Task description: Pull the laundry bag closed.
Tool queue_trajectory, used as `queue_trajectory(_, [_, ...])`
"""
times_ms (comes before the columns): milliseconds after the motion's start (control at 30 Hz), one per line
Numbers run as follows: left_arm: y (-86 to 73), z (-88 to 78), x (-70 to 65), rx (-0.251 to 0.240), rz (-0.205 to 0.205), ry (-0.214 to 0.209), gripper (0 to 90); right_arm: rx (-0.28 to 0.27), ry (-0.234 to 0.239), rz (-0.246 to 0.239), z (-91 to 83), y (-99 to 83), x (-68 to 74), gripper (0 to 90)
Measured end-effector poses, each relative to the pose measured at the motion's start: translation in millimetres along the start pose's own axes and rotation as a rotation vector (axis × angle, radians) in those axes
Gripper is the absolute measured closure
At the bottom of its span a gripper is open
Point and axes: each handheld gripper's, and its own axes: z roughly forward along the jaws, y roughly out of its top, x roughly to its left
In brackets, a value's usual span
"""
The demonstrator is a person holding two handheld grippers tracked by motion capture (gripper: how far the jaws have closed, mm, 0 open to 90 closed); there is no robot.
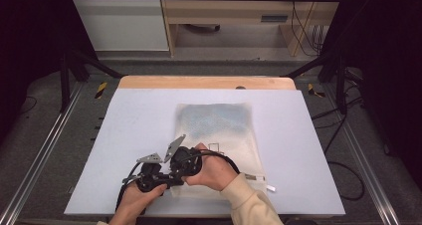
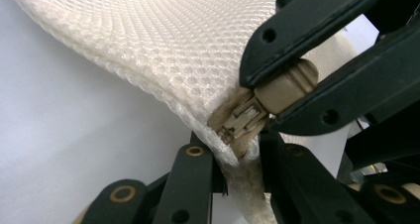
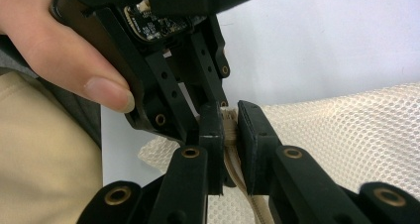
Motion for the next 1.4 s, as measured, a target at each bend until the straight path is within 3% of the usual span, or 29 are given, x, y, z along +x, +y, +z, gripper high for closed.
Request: queue_trajectory(1400, [2.4,-0.8,-1.7,0.035,0.042,0.024,84.3,0.025,0.016,-0.015,-0.2,-10.7,-4.4,81.8])
